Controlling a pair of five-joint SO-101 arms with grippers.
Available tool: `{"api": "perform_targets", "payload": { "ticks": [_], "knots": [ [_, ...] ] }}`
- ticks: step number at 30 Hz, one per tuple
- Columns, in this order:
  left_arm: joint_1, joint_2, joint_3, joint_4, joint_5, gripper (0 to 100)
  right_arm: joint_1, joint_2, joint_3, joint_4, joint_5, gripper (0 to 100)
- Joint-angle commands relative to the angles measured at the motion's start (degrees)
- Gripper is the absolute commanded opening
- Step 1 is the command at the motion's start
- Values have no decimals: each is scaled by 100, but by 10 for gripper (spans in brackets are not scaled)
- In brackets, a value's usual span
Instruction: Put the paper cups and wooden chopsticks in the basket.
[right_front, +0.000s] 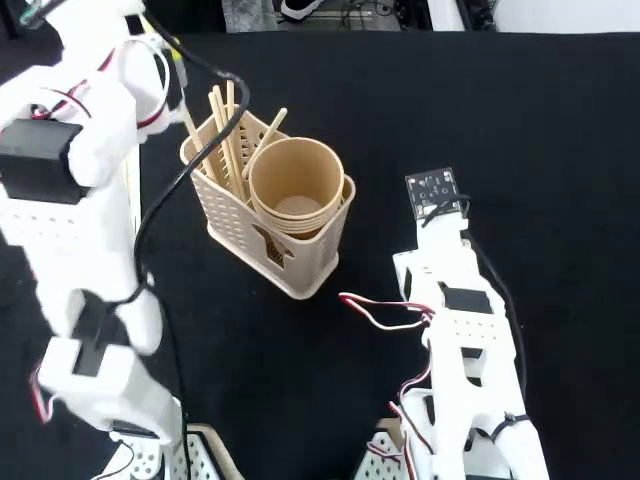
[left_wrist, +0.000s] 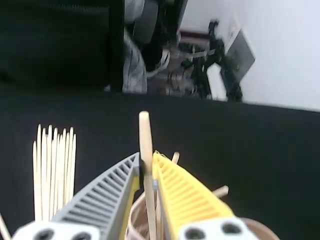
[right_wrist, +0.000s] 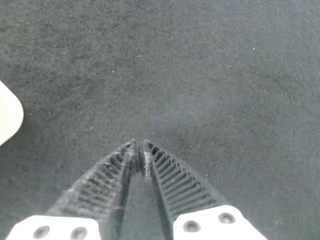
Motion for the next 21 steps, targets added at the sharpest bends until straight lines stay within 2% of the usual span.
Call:
{"api": "perform_targets", "payload": {
  "ticks": [1, 5, 12, 21],
  "knots": [
    [-66, -879, 338, -53, 70, 28, 88, -145, -75, -88, 62, 13],
    [-66, -1398, 400, -44, 62, 29, 88, -145, -75, -88, 62, 13],
    [-57, -1415, 1235, -62, 97, 29, 88, -145, -75, -88, 62, 13],
    [180, -1442, 3275, -1530, 105, 29, 88, -145, -66, -79, 62, 13]
  ]
}}
